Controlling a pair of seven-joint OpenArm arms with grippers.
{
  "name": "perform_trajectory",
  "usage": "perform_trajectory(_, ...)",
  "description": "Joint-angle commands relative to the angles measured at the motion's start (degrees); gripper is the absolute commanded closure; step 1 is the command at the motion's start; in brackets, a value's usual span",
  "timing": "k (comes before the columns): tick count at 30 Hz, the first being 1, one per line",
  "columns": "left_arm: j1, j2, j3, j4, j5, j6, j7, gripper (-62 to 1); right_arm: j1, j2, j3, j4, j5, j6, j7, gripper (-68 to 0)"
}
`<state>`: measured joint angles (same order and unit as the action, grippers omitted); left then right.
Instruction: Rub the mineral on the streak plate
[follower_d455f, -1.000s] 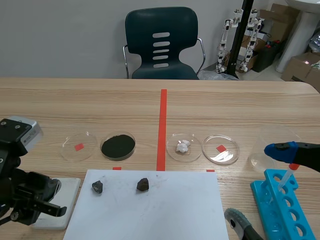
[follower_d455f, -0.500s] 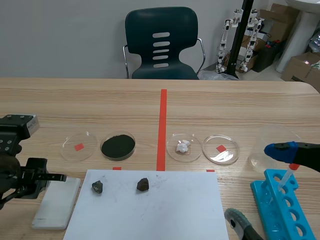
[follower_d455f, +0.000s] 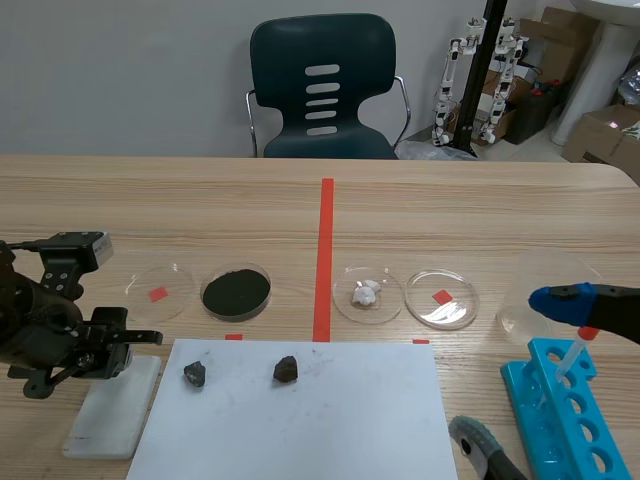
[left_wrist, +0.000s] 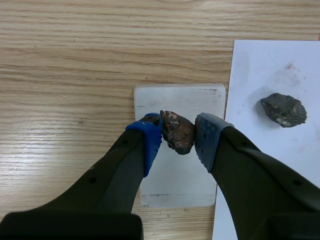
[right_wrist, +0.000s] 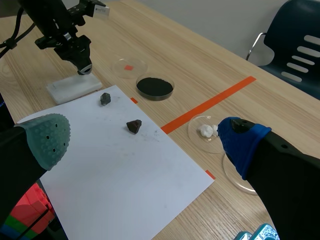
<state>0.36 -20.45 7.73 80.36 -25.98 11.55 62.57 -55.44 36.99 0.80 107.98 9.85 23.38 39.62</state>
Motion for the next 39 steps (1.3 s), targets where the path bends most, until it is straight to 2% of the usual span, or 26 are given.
perform_trajectory(1,-0.83,-0.2,-0.17,-0.35,-0.02,-0.09,0.04,-12.6,0.09,0.61,0.66,0.39,0.83,0.07,0.85,-62.1)
perform_trajectory(10,-4.09,-0.2,0.7,-5.9,-0.87,-0.11,0.07,-12.6,0.09,0.61,0.66,0.39,0.83,0.07,0.87,-62.1)
perform_trajectory(22,-4.17,0.74,3.23,-6.6,-1.01,-0.13,0.48,-12.6,0.09,0.61,0.66,0.39,0.83,0.07,0.85,-62.1)
perform_trajectory(28,-4.17,0.83,5.16,-6.6,-3.91,-0.13,0.44,-12.6,0.09,0.61,0.66,0.39,0.83,0.07,0.85,-62.1)
perform_trajectory(35,-4.2,1.68,5.18,-6.6,-8.22,-1.9,0.28,-12.6,0.09,0.61,0.66,0.39,0.83,0.07,0.85,-62.1)
perform_trajectory(39,-4.2,1.68,5.18,-6.6,-8.31,-1.88,0.31,-12.6,0.09,0.61,0.66,0.39,0.83,0.07,0.85,-62.1)
